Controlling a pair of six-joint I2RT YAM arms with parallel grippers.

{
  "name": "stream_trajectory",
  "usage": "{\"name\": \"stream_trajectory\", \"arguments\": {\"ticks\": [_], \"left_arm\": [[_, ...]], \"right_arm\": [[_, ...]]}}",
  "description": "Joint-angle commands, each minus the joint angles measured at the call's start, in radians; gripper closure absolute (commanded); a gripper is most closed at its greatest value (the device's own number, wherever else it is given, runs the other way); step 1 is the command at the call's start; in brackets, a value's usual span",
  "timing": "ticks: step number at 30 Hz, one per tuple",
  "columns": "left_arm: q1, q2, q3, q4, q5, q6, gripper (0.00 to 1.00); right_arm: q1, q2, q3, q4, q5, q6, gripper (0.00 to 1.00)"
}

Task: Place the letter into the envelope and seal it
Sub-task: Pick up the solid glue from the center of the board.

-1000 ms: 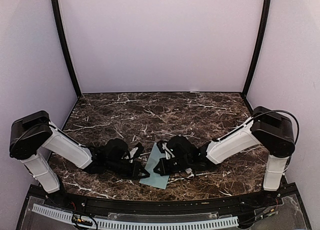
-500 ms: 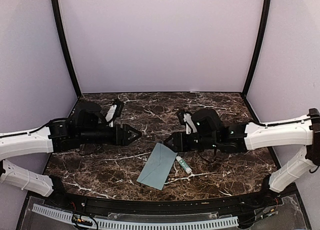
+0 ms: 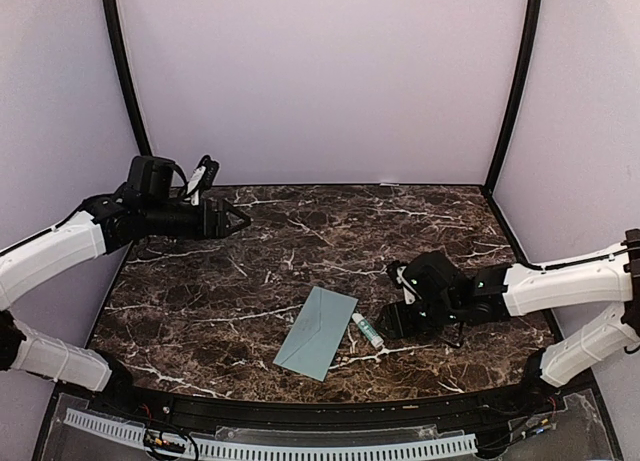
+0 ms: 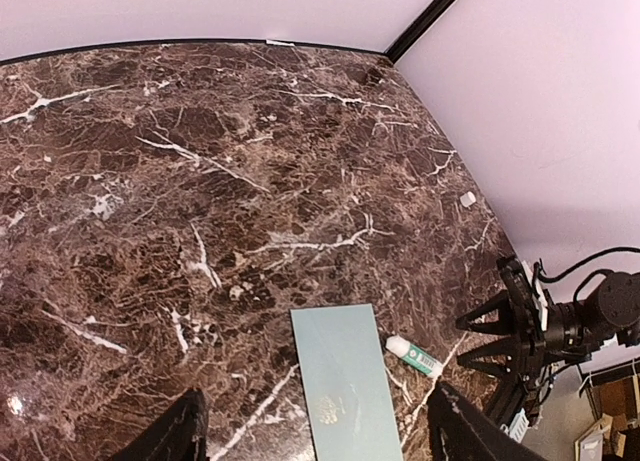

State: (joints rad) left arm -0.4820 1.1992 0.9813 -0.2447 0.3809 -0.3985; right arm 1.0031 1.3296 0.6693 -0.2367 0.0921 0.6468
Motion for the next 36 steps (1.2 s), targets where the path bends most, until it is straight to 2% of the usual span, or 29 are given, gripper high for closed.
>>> {"name": "stream_trajectory", "arguments": {"ticks": [1,4,11,23,30,36], "left_arm": [[0.073,0.032,0.011,0.081,0.096,0.072,0.26],[0.107,0.04,-0.04,0.149,0.088,0.082,0.26],[0.111,0.046,-0.151,0.179,-0.005,0.153,0.26],[0.111,0.066,-0.136,0.172,0.017,0.168,0.26],[0.111,0.056,-0.142,0.173,0.013,0.167,0.26],[0.111,0.054,-0.148,0.175,0.014,0.157,0.27]], "right_arm": [[0.027,0.014,-0.019,0.014,-0.011,0.0,0.38],[0.05,0.05,0.001,0.014,0.009,-0.005,0.42],[0.082,0.152,0.065,0.009,0.019,-0.026,0.52],[0.105,0.268,0.132,-0.014,0.072,-0.029,0.6],[0.112,0.297,0.15,-0.058,0.135,-0.007,0.68],[0.111,0.296,0.129,-0.021,0.118,0.002,0.78]]}}
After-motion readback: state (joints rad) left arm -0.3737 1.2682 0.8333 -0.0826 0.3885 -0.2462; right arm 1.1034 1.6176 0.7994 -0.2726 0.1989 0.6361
